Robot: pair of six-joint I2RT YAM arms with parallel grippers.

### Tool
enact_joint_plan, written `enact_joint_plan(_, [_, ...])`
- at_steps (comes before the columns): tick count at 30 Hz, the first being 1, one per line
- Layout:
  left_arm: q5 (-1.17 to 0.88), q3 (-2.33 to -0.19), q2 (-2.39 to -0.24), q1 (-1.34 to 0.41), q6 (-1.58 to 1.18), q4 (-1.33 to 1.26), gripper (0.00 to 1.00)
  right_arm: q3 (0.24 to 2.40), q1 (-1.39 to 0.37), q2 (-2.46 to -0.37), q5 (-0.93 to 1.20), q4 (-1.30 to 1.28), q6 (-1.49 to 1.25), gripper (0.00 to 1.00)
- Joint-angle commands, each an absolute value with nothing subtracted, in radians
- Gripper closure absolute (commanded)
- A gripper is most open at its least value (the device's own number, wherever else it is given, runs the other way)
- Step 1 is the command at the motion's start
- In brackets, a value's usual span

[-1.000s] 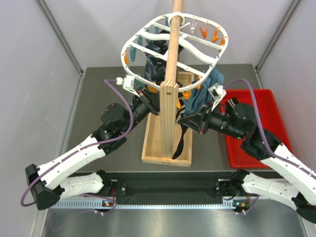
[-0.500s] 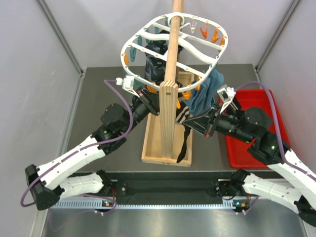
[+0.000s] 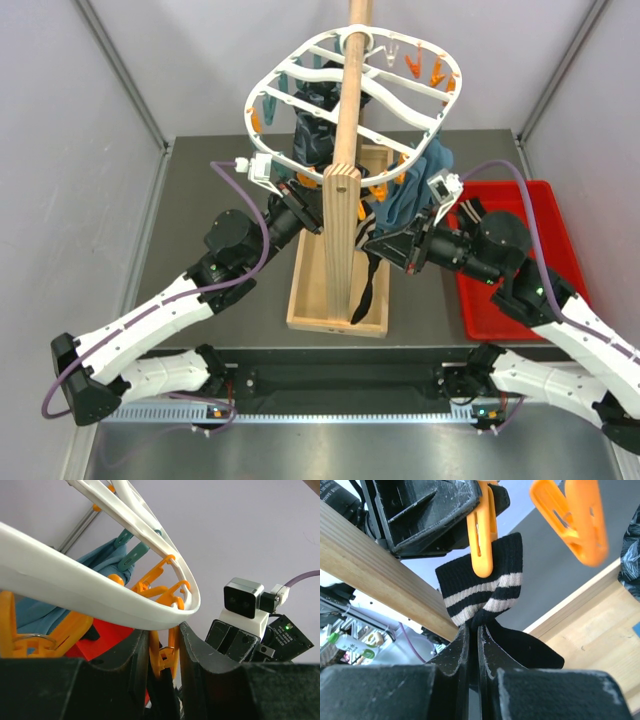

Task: Clip the socks to the hanger
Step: Clamp the sock onto the hanger.

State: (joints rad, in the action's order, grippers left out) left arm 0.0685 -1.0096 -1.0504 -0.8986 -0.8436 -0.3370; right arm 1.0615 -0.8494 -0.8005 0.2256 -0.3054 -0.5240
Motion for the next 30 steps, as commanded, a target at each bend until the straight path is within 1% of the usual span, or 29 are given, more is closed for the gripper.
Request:
enact_joint_plan(1, [0.120, -0.996, -1.066, -0.887, -0.844, -0.301, 1.00, 1.078, -0.867, -0.795, 0.224, -0.215, -0.512, 1.00])
enact_joint_plan(8, [0.120, -0.996, -1.065, -0.888, -0.842, -0.299, 1.00, 1.080, -0.867, -0.778, 0.225, -0.192, -0.517, 1.00])
enact_joint_plan(13, [0.080, -1.000, -1.065, -0.887, -0.828, -0.299, 0.99, 1.078, -0.867, -0.798, 0.230, -0.192, -0.522, 1.00])
enact_joint_plan(14, [0.077, -1.000, -1.065, -0.888, -0.825, -0.298, 0.91, 1.078, -0.865, -0.799, 0.233, -0.186, -0.523, 1.00])
enact_joint_plan(16, [0.083, -0.997, -1.062, -0.888, -0.827, -0.287, 0.83, 1.075, -0.865, -0.804, 0.233, -0.181, -0.525, 1.00])
enact_joint_plan(17, [0.086, -0.997, -1.057, -0.887, -0.828, -0.284, 0.74, 1.075, -0.865, -0.804, 0.233, -0.179, -0.525, 1.00])
enact_joint_plan(18, [0.089, -0.996, -1.054, -0.888, -0.830, -0.281, 0.70, 1.075, -0.865, -0.805, 0.232, -0.178, -0.523, 1.00])
enact_joint_plan(20, [0.098, -0.989, -1.042, -0.887, -0.831, -0.278, 0.64, 1.075, -0.865, -0.805, 0.221, -0.178, -0.522, 1.00])
enact_joint_plan(21, [0.103, -0.986, -1.037, -0.887, -0.833, -0.276, 0.59, 1.077, -0.865, -0.805, 0.216, -0.179, -0.519, 1.00])
enact_joint_plan(23, [0.120, -0.974, -1.022, -0.887, -0.836, -0.273, 0.54, 1.080, -0.865, -0.807, 0.206, -0.186, -0.515, 1.00])
enact_joint_plan(24, [0.123, -0.970, -1.016, -0.887, -0.836, -0.272, 0.48, 1.080, -0.865, -0.807, 0.203, -0.184, -0.514, 1.00])
enact_joint_plan(28, [0.135, -0.945, -0.986, -0.887, -0.831, -0.273, 0.39, 1.081, -0.865, -0.818, 0.193, -0.187, -0.514, 0.99])
enact_joint_plan(30, [0.138, -0.942, -0.973, -0.887, -0.828, -0.272, 0.36, 1.081, -0.865, -0.824, 0.193, -0.189, -0.515, 0.99])
